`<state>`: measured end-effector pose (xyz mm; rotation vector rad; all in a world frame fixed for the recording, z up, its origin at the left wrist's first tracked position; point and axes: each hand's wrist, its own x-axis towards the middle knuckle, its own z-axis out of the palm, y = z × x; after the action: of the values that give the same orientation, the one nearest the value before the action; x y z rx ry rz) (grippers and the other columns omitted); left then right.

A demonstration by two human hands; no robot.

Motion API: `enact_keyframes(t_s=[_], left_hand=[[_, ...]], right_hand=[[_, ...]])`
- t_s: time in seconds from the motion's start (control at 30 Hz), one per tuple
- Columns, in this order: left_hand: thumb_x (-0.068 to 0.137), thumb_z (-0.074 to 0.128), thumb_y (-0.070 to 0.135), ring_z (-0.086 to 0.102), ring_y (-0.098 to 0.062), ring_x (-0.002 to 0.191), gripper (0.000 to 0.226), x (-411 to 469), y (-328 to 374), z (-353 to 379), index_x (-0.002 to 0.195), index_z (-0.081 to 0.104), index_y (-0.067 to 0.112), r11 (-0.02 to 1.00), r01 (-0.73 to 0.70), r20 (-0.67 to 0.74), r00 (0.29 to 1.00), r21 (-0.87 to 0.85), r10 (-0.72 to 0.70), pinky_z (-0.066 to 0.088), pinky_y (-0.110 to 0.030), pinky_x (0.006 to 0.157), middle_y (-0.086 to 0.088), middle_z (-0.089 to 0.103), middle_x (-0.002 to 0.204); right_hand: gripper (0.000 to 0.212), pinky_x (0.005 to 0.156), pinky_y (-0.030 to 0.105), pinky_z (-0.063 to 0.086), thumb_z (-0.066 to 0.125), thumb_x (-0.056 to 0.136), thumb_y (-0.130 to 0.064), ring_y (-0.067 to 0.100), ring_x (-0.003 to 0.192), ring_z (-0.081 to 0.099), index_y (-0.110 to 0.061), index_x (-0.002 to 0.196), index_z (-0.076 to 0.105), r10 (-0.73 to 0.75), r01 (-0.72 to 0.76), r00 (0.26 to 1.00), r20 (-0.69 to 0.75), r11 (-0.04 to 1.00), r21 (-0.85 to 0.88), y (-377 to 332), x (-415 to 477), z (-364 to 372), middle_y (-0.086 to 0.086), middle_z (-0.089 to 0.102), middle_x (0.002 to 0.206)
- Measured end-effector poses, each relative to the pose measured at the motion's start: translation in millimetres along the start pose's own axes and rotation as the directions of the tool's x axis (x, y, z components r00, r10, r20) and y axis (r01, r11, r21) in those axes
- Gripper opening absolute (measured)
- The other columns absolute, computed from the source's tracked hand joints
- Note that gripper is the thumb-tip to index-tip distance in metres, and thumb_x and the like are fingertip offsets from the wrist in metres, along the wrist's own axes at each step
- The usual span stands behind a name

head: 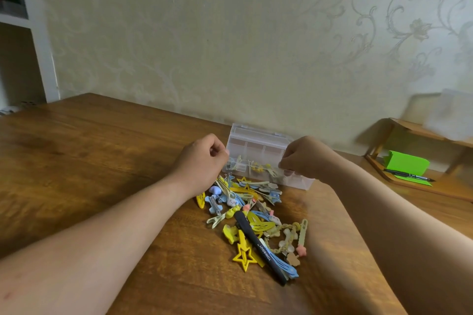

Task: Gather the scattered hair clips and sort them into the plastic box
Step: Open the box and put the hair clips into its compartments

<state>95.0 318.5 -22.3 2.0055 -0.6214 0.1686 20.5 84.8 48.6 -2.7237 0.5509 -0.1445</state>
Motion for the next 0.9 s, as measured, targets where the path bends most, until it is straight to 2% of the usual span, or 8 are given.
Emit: enact_keyframes(t_s=[0.2,0.3,0.47,0.57,0.63,0.73,0.8,0.9], left_hand=[[0.106,0.06,0.033,0.066,-0.015,0.091,0.011,0,0,0,0.099,0.066,0.027,1.0,-0.001,-0.002,1.0,-0.002,0.001,0.059,-0.043,0.082,0.005,0.069,0.096],[0.106,0.06,0.033,0.066,-0.015,0.092,0.012,0,0,0,0.099,0.067,0.026,1.0,0.002,-0.005,1.0,-0.006,-0.002,0.058,-0.042,0.082,0.006,0.07,0.096],[0.106,0.06,0.032,0.065,-0.014,0.094,0.011,1,0,0,0.101,0.067,0.024,1.0,0.011,-0.01,1.0,-0.017,-0.011,0.055,-0.037,0.081,0.005,0.07,0.098],[0.105,0.061,0.031,0.064,-0.015,0.096,0.011,1,1,0,0.103,0.068,0.022,0.999,0.027,-0.024,0.999,-0.029,-0.027,0.055,-0.039,0.084,0.004,0.069,0.099],[0.104,0.062,0.031,0.064,-0.016,0.097,0.012,1,1,0,0.102,0.068,0.022,0.998,0.043,-0.03,0.999,-0.039,-0.044,0.055,-0.04,0.085,0.004,0.07,0.1],[0.104,0.062,0.031,0.064,-0.017,0.097,0.012,0,1,0,0.1,0.069,0.022,0.998,0.05,-0.036,0.998,-0.042,-0.051,0.055,-0.042,0.086,0.004,0.07,0.099],[0.104,0.063,0.03,0.064,-0.017,0.096,0.011,1,1,0,0.099,0.069,0.022,0.998,0.055,-0.044,0.997,-0.043,-0.057,0.055,-0.042,0.086,0.004,0.069,0.098],[0.103,0.063,0.029,0.064,-0.019,0.094,0.01,1,0,0,0.099,0.069,0.023,0.997,0.059,-0.043,0.997,-0.042,-0.061,0.056,-0.045,0.086,0.003,0.07,0.097]], right_hand=[[0.009,0.051,0.024,0.044,0.074,0.092,-0.019,0.014,0.064,0.06,-0.012,0.087,0.078,-0.031,0.033,0.999,-0.041,0.998,0.049,2,-11,-2,0.002,0.075,0.081],[0.01,0.051,0.023,0.042,0.071,0.097,-0.024,0.012,0.061,0.059,-0.018,0.091,0.076,-0.062,0.08,0.988,-0.143,0.989,0.125,7,-22,-6,-0.001,0.077,0.086],[0.007,0.06,0.018,0.046,0.07,0.099,-0.032,0.004,0.075,0.067,-0.027,0.099,0.074,-0.143,0.217,0.939,-0.314,0.952,0.217,20,-63,-15,-0.012,0.073,0.09],[0.005,0.063,0.013,0.044,0.072,0.098,-0.031,-0.005,0.071,0.066,-0.032,0.094,0.074,-0.221,0.255,0.96,-0.17,0.943,0.213,40,-83,-15,-0.013,0.074,0.08],[0.004,0.07,0.024,0.05,0.074,0.097,-0.032,0.0,0.072,0.068,-0.032,0.093,0.076,-0.247,0.236,0.969,0.013,0.941,0.244,56,-89,-13,-0.013,0.076,0.084],[0.012,0.088,0.039,0.058,0.077,0.093,-0.043,0.007,0.09,0.072,-0.036,0.103,0.077,-0.243,0.192,0.939,0.245,0.957,0.217,66,-90,-11,-0.011,0.078,0.097],[0.018,0.095,0.04,0.057,0.079,0.09,-0.049,0.003,0.095,0.071,-0.04,0.105,0.076,-0.264,0.217,0.918,0.296,0.959,0.183,65,-91,-11,-0.016,0.077,0.102],[0.015,0.091,0.037,0.059,0.081,0.089,-0.046,0.002,0.091,0.071,-0.04,0.101,0.076,-0.272,0.231,0.914,0.302,0.959,0.167,64,-91,-12,-0.019,0.076,0.099]])
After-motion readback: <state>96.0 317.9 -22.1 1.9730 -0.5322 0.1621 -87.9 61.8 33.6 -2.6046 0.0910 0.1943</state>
